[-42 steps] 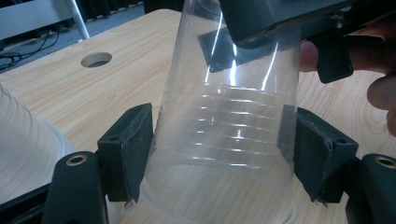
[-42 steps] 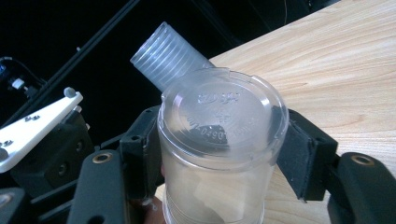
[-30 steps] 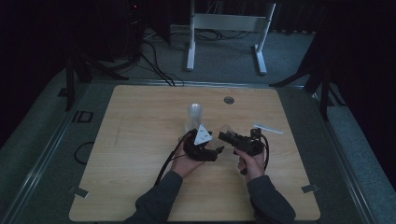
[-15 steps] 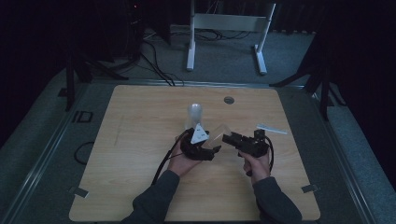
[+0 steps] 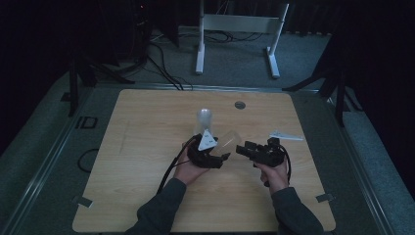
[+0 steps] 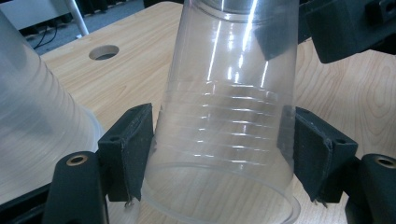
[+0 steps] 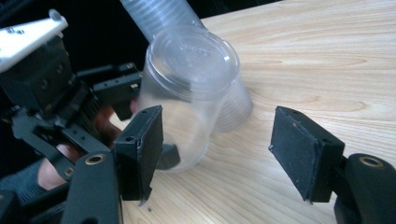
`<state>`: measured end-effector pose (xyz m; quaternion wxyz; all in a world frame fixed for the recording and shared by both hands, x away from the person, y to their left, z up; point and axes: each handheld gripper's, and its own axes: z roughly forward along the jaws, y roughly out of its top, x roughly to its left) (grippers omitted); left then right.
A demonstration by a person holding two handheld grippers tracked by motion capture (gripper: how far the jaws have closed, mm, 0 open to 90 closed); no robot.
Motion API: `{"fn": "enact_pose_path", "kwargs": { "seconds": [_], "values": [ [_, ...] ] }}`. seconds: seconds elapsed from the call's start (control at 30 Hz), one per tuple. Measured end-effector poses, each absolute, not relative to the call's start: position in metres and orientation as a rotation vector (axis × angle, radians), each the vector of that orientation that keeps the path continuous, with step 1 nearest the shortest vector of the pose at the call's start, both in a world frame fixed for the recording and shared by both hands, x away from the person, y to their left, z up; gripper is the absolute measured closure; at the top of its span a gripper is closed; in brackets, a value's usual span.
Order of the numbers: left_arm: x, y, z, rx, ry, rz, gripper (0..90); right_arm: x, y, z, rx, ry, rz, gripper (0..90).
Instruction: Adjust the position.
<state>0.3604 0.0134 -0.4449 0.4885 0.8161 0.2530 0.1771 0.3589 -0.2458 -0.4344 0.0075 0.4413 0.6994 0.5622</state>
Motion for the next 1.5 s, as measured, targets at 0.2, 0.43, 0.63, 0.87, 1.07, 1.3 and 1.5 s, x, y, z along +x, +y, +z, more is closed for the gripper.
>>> {"fn": "enact_pose_path", "kwargs": {
  "seconds": [0.2,0.43,0.63,0.87,1.07,1.3,1.5],
  "values": [
    [0.361,0.015,-0.444,1.988,0.611,0.424,27.8,0.358,-0.246,-0.434,1.327,2.244,1.649,34.3],
    [0.361,0.016,-0.443,2.009,0.592,0.404,27.8,0.357,-0.247,-0.431,1.287,2.268,1.557,34.3],
    [0.361,0.018,-0.441,2.02,0.577,0.402,27.9,0.357,-0.246,-0.429,1.251,2.29,1.483,34.3],
    [0.362,0.019,-0.437,2.032,0.562,0.402,27.8,0.356,-0.246,-0.426,1.223,2.302,1.423,34.3],
    [0.362,0.02,-0.437,2.045,0.552,0.396,27.8,0.355,-0.245,-0.423,1.193,2.313,1.374,34.3],
    [0.361,0.021,-0.438,2.059,0.538,0.394,27.8,0.355,-0.244,-0.419,1.145,2.338,1.31,34.3],
    [0.361,0.021,-0.439,2.08,0.526,0.392,27.8,0.356,-0.245,-0.417,1.123,2.36,1.275,34.3]
  ]
}}
